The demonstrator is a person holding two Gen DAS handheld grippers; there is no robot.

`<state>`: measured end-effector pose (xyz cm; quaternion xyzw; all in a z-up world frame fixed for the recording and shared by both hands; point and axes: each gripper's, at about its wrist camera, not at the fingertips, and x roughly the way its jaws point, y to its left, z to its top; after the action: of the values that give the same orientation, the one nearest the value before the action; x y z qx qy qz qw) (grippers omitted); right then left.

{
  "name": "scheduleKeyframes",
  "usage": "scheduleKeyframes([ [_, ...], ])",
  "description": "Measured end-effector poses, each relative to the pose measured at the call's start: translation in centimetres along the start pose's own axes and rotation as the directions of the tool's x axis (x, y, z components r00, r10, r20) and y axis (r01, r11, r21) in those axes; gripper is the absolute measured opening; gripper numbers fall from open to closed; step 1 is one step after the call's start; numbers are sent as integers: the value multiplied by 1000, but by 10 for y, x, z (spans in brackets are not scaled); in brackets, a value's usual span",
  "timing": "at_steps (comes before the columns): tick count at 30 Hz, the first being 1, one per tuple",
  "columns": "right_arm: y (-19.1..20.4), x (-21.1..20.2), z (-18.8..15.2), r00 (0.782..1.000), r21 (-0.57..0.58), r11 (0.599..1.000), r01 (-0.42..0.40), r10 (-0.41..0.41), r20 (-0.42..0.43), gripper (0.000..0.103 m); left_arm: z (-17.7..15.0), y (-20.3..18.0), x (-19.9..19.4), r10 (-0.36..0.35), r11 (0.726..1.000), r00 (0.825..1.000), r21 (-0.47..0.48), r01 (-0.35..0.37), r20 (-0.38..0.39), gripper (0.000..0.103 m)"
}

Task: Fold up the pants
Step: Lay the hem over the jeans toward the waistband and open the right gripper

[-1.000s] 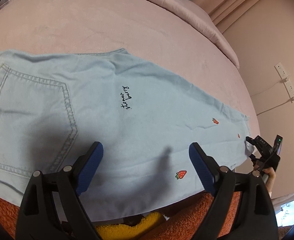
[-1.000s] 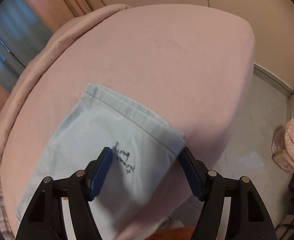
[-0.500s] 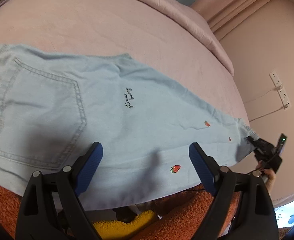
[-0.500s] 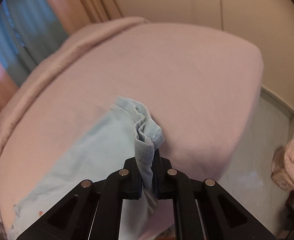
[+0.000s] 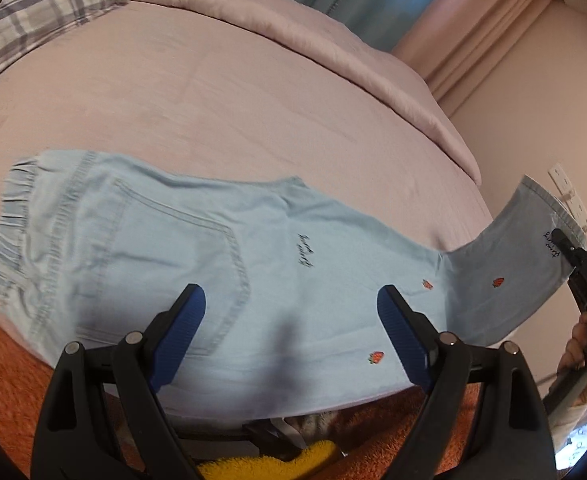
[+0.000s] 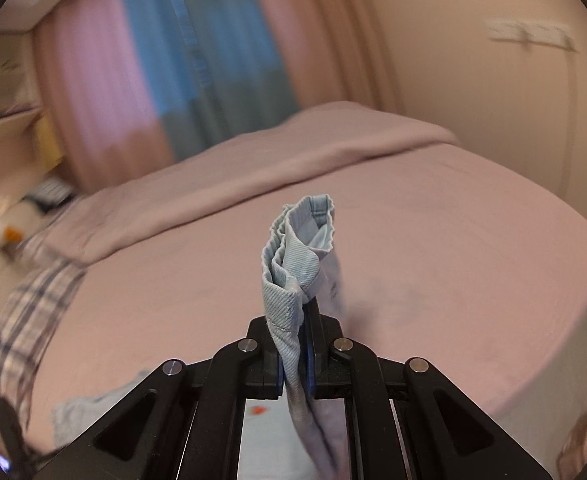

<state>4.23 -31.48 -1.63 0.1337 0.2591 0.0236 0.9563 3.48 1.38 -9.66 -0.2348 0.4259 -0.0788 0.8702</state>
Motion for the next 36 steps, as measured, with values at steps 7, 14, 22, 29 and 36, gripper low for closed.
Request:
scheduleKeyframes([
  [7, 67, 47, -33, 974, -131, 977, -168, 145, -171, 9, 6, 21, -12, 30, 999, 999, -43, -29, 32, 88],
  [14, 107, 84, -88, 908, -214, 946, -245, 147, -392, 9, 8, 31, -9, 49, 997, 999, -67, -48, 19, 88],
  [22, 102, 100, -124, 856, -242, 946, -216, 64, -512, 9, 11, 26, -1, 50, 997, 999, -52, -50, -2, 88],
  [29, 101, 90, -121, 847, -246, 943, -223, 62, -528, 13, 11, 20, 4, 50, 998, 999, -34, -51, -15, 88],
  [36, 90, 53, -103, 862, -191, 943, -273, 151, -484, 67, 10, 17, 8, 42, 999, 999, -24, -42, -11, 89],
])
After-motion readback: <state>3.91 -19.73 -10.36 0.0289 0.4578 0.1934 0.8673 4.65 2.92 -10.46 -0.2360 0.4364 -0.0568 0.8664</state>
